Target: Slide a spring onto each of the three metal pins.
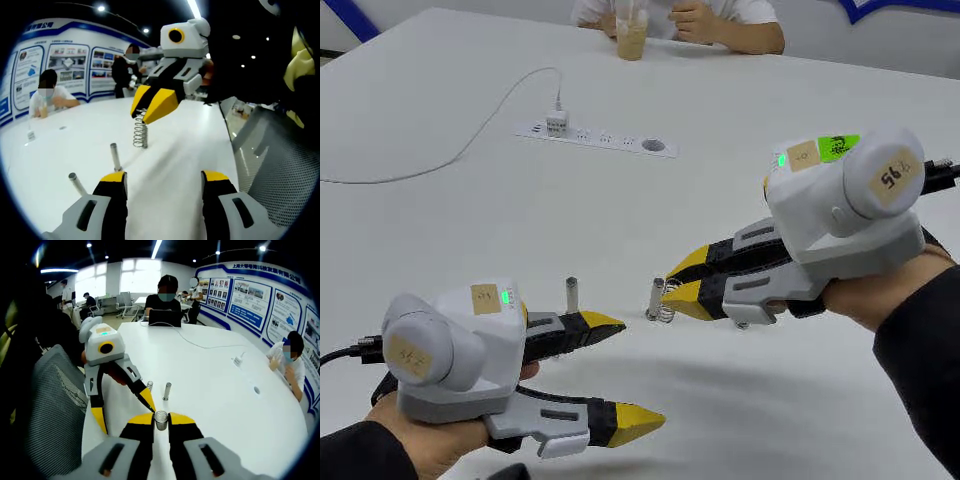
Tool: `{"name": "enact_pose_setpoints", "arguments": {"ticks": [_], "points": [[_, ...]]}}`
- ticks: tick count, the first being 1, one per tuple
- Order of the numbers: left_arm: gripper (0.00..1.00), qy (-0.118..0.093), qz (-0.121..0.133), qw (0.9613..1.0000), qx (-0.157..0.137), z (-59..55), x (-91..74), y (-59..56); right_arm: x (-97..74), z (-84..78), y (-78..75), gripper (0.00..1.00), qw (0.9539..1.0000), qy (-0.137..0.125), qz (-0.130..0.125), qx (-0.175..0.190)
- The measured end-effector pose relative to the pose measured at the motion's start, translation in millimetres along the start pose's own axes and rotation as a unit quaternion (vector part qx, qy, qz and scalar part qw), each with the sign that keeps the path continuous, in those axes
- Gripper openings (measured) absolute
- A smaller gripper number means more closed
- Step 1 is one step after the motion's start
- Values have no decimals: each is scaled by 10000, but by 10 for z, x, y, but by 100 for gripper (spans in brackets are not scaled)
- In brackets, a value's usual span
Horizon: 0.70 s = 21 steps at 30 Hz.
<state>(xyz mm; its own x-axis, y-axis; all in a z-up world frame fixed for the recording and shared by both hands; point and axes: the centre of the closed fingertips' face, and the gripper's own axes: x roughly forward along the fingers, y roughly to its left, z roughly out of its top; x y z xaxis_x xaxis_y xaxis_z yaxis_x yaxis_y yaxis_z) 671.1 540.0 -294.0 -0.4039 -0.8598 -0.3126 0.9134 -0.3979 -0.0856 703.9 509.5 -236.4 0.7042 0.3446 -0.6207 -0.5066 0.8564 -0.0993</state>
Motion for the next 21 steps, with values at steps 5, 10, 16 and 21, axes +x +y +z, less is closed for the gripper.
{"name": "enact_pose_setpoints", "arguments": {"ticks": [5, 10, 16, 21], "points": [[61, 14, -1, 10000, -17, -6, 6, 0, 5, -1, -119, 12, 9999, -40, -132, 59], [62, 19, 5, 10000, -40, -13, 6, 4, 15, 25, -255, 12, 9992, -86, -390, 59], [62, 30, 18, 10000, -56, -22, 8, 10, 43, 35, -348, 12, 9988, -100, -457, 151], [62, 28, 22, 10000, -72, -25, 5, 16, 85, 44, -403, 12, 9985, -126, -499, 203]]}}
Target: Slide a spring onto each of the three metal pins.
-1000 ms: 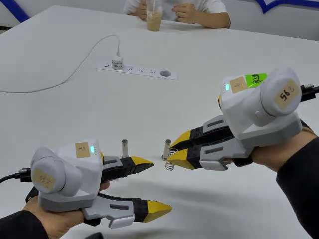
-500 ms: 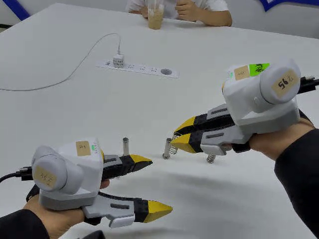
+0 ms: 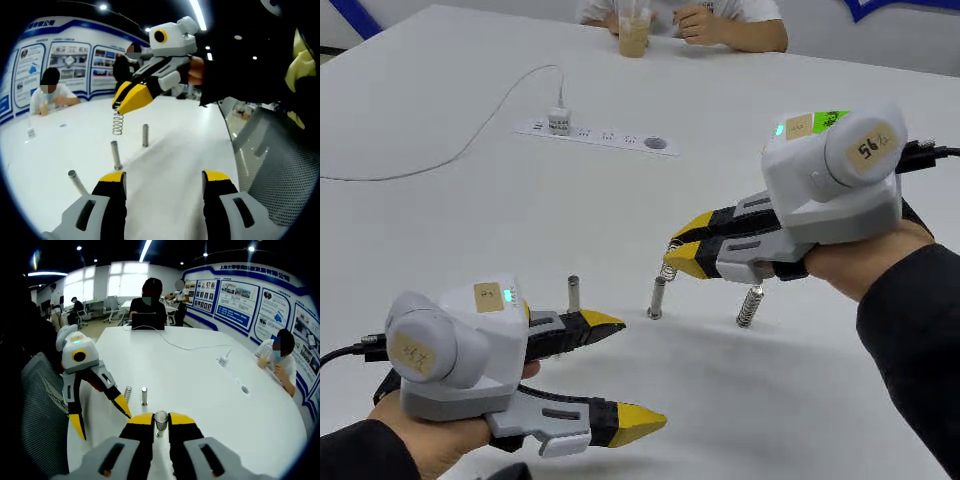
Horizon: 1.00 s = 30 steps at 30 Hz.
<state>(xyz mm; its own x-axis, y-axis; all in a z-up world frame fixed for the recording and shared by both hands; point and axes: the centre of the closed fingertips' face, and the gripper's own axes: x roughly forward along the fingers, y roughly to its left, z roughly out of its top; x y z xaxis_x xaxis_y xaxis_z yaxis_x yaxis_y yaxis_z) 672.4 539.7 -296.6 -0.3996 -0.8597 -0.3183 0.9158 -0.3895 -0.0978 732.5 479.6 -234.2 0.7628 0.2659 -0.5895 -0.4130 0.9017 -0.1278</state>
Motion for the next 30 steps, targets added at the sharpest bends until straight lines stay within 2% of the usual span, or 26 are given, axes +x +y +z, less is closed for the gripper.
{"name": "enact_pose_setpoints", "arguments": {"ticks": [30], "points": [[61, 67, 23, 10000, 0, -27, -13, -1, 201, -168, -38, 12, 9995, 204, 149, 205]]}}
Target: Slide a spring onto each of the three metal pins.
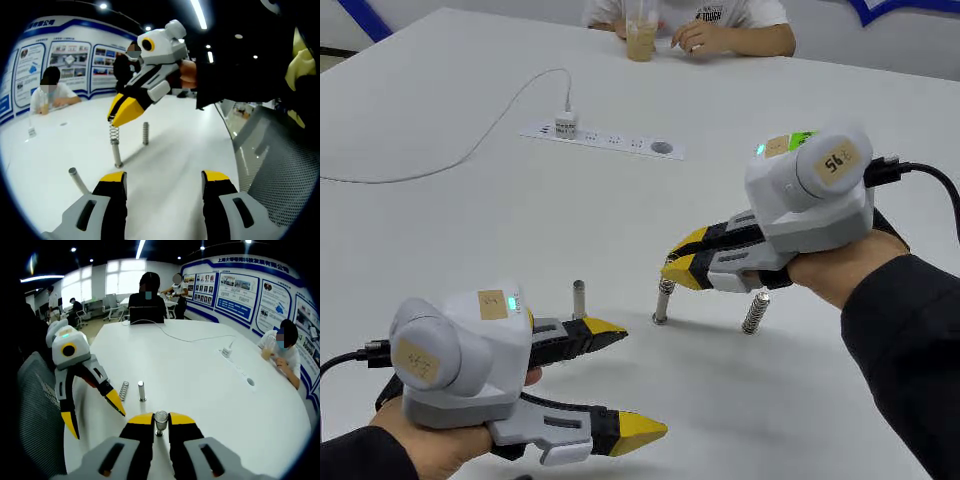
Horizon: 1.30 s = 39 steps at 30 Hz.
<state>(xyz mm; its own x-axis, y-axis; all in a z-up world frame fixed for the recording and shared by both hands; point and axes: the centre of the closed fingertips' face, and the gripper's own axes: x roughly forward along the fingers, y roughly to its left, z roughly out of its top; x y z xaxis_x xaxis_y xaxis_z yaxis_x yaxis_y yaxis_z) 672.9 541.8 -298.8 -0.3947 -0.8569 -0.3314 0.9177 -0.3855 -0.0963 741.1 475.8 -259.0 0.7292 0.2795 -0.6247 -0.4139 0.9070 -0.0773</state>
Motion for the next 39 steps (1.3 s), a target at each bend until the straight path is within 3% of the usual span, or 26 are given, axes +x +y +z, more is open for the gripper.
{"name": "enact_pose_setpoints", "arguments": {"ticks": [24, 39], "points": [[61, -4, 30, 10000, -37, -12, -13, 16, 275, -319, 24, 12, 9991, 370, 93, 173], [61, -25, 64, 10000, -41, 3, -22, 29, 322, -430, 15, 13, 9985, 468, 88, 263]]}}
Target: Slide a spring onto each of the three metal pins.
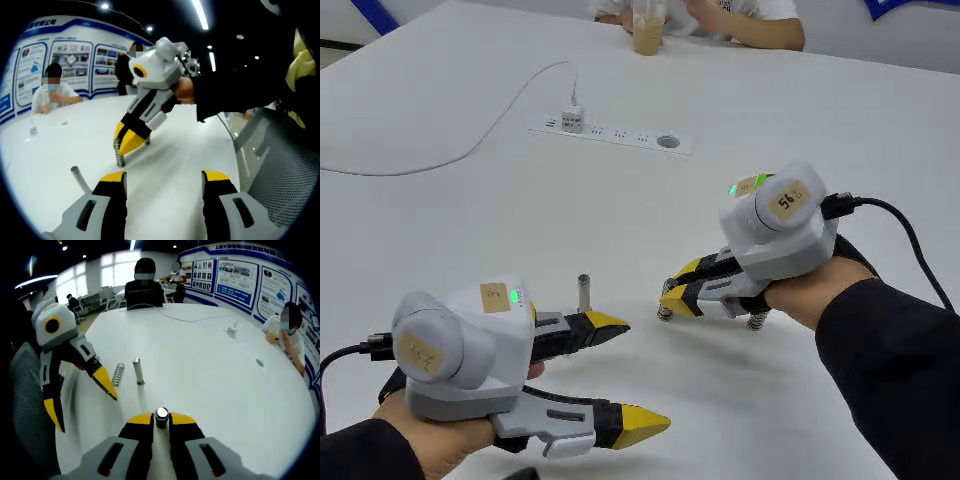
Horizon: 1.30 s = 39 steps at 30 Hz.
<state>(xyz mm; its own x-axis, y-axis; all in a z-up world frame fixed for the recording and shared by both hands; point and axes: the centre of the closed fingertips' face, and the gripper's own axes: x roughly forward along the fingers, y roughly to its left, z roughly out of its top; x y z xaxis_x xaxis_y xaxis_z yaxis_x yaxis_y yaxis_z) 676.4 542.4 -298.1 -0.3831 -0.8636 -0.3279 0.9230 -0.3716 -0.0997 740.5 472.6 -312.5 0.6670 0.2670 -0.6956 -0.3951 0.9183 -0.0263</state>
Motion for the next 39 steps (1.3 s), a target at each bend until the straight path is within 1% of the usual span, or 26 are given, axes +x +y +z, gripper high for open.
{"name": "enact_pose_setpoints", "arguments": {"ticks": [7, 11, 16, 21, 26, 32, 35, 39], "points": [[62, -5, 15, 10000, 4, 0, -19, 2, -26, -86, 20, 15, 10000, 50, -13, 46], [62, -16, 39, 10000, 2, 1, -41, 14, -50, -168, 54, 15, 9999, 105, -6, 83], [62, -28, 79, 10000, 1, 6, -65, 28, -81, -235, 131, 16, 9998, 148, 15, 104], [62, -41, 133, 9999, -8, 9, -97, 51, -79, -257, 261, 16, 9998, 173, 88, 104], [62, -48, 198, 9998, -18, 5, -143, 77, -57, -224, 384, 16, 9997, 170, 179, 39], [62, -54, 312, 9995, -48, -19, -222, 126, 23, -147, 575, 16, 9991, 153, 374, -113], [62, -51, 365, 9993, -60, -34, -256, 145, 66, -105, 641, 17, 9988, 131, 446, -182], [62, -51, 428, 9990, -80, -50, -298, 164, 115, -53, 691, 18, 9985, 84, 502, -216]]}}
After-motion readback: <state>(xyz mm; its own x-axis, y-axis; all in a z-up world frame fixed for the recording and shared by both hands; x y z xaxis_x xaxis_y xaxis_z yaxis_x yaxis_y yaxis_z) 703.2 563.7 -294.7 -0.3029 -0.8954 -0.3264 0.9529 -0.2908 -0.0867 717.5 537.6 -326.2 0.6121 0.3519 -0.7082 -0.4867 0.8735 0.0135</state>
